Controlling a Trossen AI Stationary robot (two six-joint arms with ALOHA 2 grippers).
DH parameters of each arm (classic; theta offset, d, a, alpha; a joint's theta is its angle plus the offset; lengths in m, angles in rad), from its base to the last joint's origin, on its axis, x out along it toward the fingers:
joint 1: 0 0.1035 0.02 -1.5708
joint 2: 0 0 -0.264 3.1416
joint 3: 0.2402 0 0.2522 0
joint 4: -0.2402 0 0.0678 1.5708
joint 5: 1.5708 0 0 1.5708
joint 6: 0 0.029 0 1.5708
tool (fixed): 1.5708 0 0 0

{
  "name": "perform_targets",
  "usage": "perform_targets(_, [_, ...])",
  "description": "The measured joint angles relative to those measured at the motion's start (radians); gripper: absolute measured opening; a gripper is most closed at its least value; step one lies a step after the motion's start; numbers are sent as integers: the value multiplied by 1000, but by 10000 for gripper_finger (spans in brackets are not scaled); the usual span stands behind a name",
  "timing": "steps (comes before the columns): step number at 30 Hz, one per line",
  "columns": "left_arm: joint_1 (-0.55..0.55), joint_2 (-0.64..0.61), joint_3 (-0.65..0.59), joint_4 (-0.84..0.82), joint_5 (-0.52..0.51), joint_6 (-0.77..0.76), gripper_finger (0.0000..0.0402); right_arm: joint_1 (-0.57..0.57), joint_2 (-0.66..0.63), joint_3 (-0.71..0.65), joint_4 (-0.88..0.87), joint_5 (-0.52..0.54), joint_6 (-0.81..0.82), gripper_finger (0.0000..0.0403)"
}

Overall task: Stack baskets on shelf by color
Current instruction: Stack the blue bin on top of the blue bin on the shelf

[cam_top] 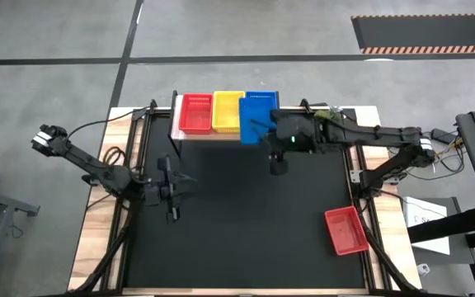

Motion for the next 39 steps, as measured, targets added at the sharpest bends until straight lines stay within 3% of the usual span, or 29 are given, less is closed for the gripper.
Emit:
perform_targets(8, [0,-21,-34,20,-143,54,109,-215,3,0,8,-203,-54,9])
perform_targets(15, [0,-21,-41,21,-180,79,109,-355,52,0,59,-354,-80,9])
perform_targets(31, [0,-26,-41,23,-181,149,109,-408,100,0,55,-368,-93,10])
perform_targets(39, [1,-26,-41,23,-181,150,109,-410,139,0,44,-356,-72,51])
